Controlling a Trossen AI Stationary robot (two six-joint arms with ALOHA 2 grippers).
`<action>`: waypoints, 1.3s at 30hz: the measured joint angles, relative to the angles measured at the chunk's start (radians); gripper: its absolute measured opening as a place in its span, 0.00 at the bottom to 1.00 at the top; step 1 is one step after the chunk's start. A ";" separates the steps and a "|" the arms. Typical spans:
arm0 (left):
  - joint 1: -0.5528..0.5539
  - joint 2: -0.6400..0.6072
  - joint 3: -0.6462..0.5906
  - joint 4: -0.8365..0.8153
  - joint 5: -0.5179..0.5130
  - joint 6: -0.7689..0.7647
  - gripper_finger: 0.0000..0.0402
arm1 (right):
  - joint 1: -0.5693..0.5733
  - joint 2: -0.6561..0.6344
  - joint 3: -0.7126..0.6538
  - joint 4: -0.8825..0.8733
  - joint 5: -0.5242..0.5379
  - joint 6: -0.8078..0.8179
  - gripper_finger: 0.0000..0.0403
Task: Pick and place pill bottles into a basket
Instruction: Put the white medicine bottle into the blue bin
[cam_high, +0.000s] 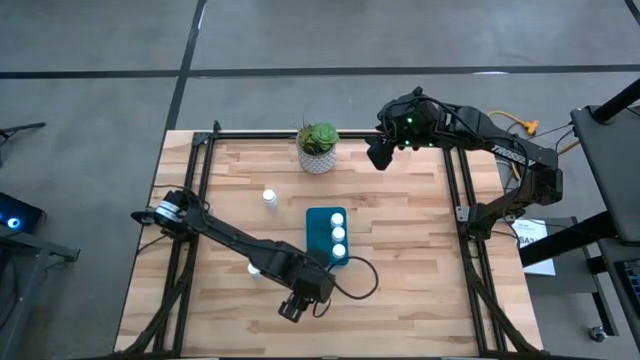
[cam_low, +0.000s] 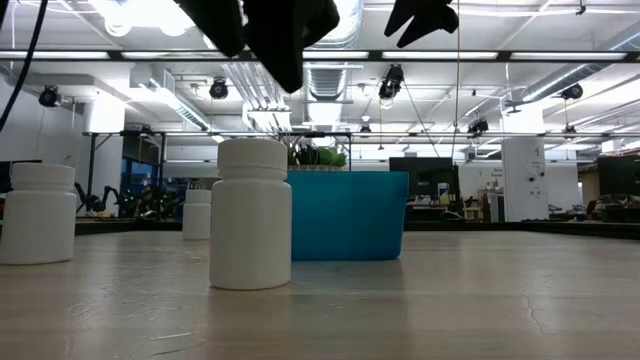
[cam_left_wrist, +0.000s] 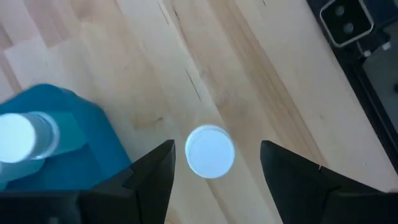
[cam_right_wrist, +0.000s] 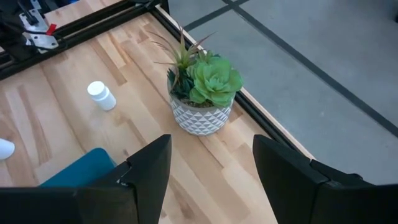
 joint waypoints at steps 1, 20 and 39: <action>0.000 0.000 -0.006 -0.001 0.001 0.000 0.54 | 0.000 0.000 0.000 0.000 0.000 0.000 0.54; 0.001 0.014 -0.068 0.072 0.018 0.001 0.54 | 0.000 0.002 0.000 0.000 -0.001 0.022 0.54; 0.012 0.081 -0.072 0.098 0.013 -0.001 0.54 | 0.011 0.002 -0.010 -0.001 -0.027 0.022 0.54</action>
